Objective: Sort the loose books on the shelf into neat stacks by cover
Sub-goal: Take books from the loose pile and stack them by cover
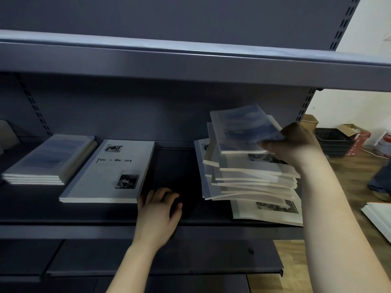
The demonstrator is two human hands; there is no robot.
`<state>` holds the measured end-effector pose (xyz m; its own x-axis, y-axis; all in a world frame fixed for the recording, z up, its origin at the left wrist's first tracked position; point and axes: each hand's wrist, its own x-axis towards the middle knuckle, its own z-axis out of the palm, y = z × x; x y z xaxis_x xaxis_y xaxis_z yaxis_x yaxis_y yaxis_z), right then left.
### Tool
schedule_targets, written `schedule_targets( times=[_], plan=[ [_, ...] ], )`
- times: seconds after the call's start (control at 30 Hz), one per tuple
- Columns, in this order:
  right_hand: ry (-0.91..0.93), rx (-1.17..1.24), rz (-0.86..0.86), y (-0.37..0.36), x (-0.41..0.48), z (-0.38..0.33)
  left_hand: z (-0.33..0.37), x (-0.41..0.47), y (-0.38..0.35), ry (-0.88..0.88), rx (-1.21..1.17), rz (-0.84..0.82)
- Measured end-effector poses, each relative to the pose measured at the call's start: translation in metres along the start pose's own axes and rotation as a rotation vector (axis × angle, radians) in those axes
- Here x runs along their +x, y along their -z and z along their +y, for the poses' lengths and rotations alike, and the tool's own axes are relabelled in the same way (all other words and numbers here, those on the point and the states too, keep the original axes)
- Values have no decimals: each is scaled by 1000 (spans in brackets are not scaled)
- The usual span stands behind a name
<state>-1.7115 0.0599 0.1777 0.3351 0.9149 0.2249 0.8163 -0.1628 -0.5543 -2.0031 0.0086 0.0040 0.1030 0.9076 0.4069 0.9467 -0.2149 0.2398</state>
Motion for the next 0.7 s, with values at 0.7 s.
schedule_targets(
  times=[0.7],
  plan=[
    [-166,805,-209,16,-32,14,10,-9,9,14,-12,26]
  ],
)
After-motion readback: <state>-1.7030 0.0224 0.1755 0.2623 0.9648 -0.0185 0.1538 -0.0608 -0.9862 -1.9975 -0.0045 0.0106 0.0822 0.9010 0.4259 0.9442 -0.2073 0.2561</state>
